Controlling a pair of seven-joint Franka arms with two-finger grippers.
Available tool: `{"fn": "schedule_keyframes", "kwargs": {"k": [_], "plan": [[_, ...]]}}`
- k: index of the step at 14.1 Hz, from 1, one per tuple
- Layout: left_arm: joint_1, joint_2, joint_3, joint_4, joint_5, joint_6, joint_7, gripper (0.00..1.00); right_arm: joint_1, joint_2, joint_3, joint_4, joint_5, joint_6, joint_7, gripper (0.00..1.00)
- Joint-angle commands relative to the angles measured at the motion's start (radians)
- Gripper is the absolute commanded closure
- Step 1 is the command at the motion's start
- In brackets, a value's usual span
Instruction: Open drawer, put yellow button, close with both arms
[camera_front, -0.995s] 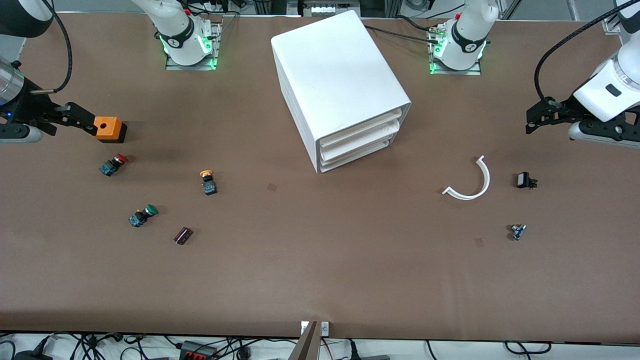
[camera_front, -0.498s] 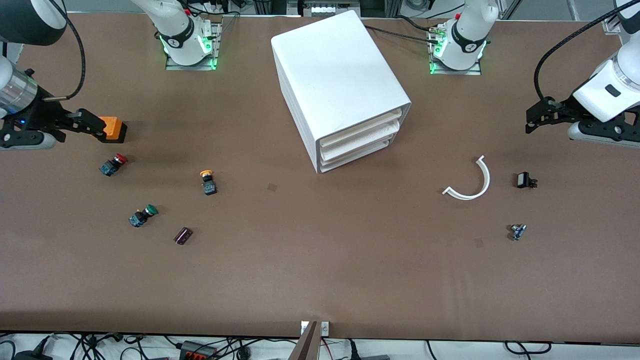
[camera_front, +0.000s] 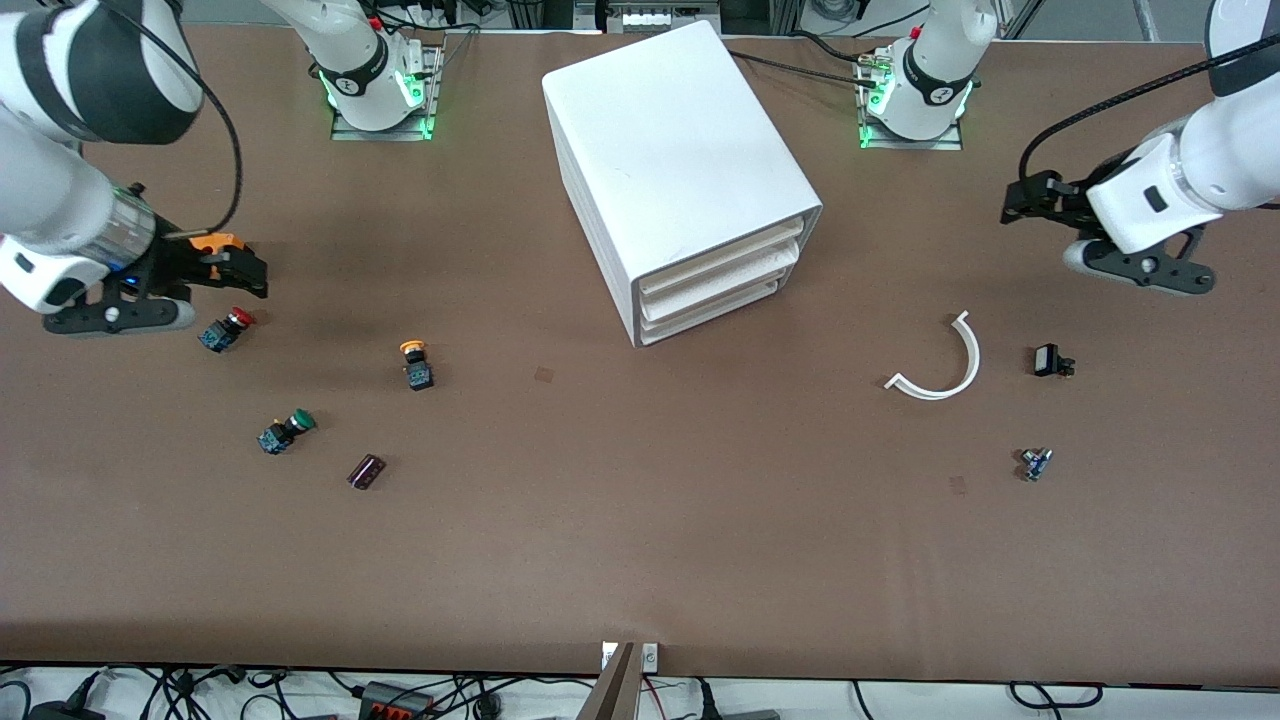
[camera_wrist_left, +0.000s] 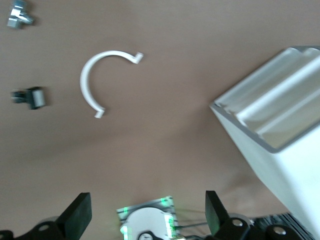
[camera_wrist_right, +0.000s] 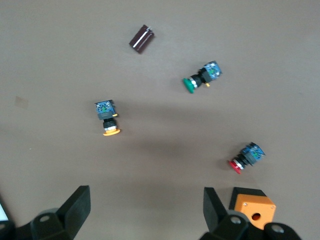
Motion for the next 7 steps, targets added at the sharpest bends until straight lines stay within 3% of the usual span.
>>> {"fn": "schedule_keyframes", "kwargs": {"k": [1,7], "plan": [[0.007,0.079,0.003,0.045,-0.122,-0.05,0.026,0.0,0.05,0.057,0.0,0.0,0.016,0.068,0.022,0.0],[0.003,0.28,0.003,0.036,-0.4,-0.059,0.141,0.0,0.13,0.217,0.003,-0.006,0.017,0.157,0.022,0.0]]}}
